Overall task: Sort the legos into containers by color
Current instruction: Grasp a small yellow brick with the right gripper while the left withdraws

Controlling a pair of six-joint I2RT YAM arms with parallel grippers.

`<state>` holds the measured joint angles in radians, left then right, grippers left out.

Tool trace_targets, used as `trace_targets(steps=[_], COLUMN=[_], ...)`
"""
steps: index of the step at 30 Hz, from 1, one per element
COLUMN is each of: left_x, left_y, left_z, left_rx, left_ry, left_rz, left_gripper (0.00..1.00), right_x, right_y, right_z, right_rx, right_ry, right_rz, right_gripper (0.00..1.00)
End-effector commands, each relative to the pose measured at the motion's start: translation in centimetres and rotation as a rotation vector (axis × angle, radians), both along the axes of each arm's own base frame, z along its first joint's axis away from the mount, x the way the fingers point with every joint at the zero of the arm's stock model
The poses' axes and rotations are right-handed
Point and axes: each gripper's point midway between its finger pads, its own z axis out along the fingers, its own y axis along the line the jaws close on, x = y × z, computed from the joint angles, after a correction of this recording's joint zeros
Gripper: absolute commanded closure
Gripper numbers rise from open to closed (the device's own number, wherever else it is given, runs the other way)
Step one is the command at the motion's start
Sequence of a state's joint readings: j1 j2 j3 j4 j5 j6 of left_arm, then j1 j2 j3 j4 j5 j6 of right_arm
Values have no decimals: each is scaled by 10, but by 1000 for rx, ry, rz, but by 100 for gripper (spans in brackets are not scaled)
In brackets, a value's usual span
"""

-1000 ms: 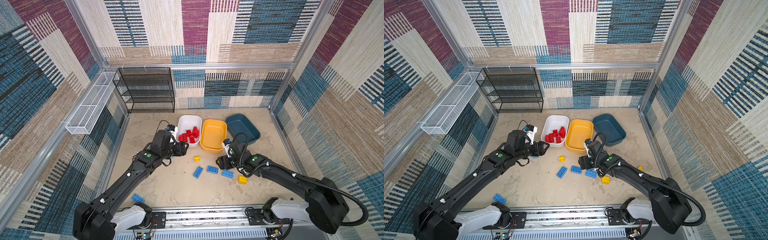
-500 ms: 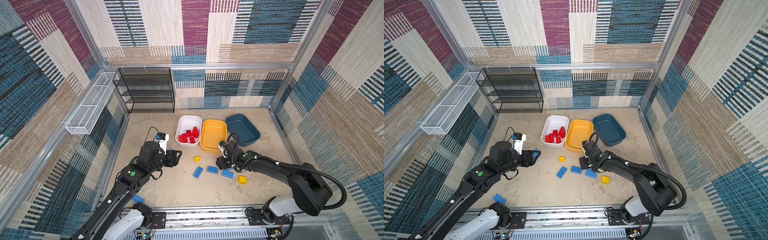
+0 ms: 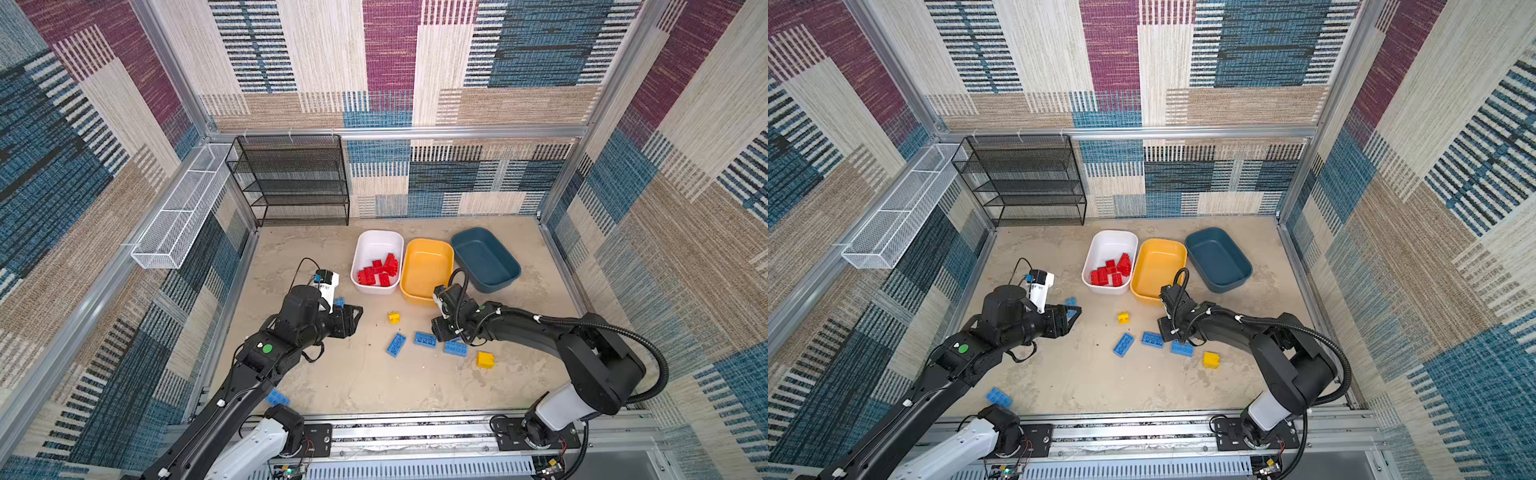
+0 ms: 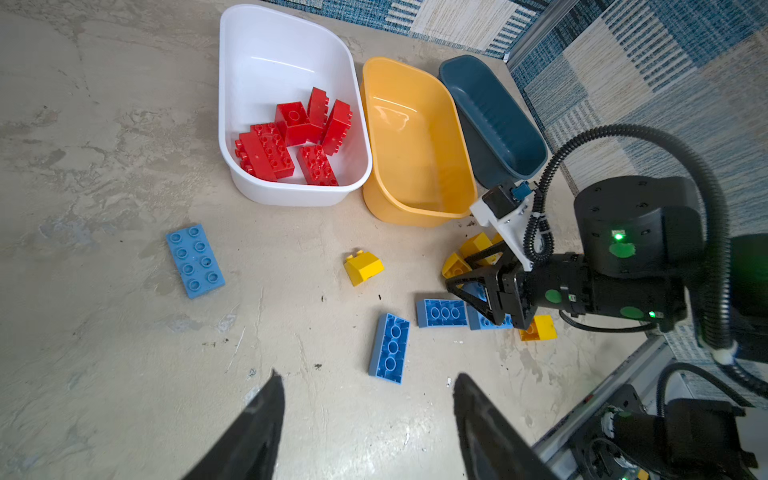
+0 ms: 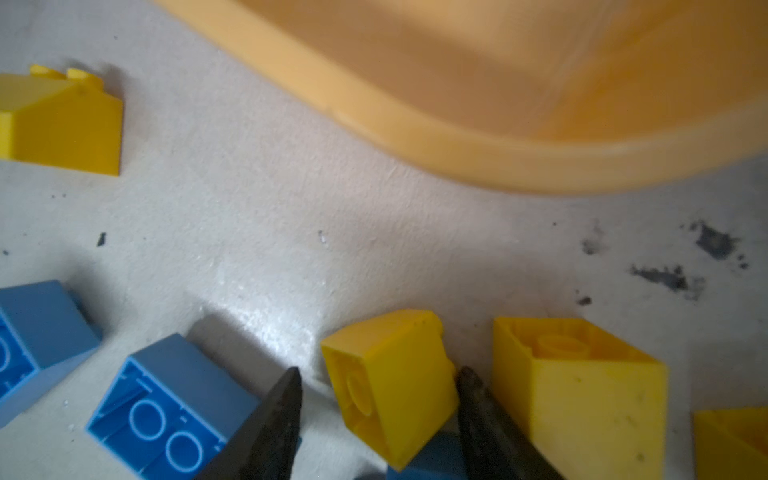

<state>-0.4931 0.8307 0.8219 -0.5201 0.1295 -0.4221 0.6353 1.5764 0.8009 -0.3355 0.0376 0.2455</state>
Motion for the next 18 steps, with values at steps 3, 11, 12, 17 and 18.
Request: trace_targets(steps=[3, 11, 12, 17, 18], left_x=[0, 0, 0, -2, -3], left_y=[1, -1, -2, -1, -1], left_z=[-1, -1, -2, -4, -3], left_rx=[15, -7, -7, -7, -9], left_ry=[-9, -8, -5, 7, 6], left_rz=[-6, -9, -10, -9, -8], left_gripper=[34, 35, 35, 35, 35], right_x=[7, 11, 11, 14, 14], right_y=[2, 9, 10, 18, 20], right_z=[2, 28, 33, 64, 70], right_rx=[-5, 39, 48, 98, 108], right_ry=[-27, -78, -84, -124, -133], right_rz=[-1, 1, 4, 15, 18], right_gripper=[49, 63, 63, 64, 63])
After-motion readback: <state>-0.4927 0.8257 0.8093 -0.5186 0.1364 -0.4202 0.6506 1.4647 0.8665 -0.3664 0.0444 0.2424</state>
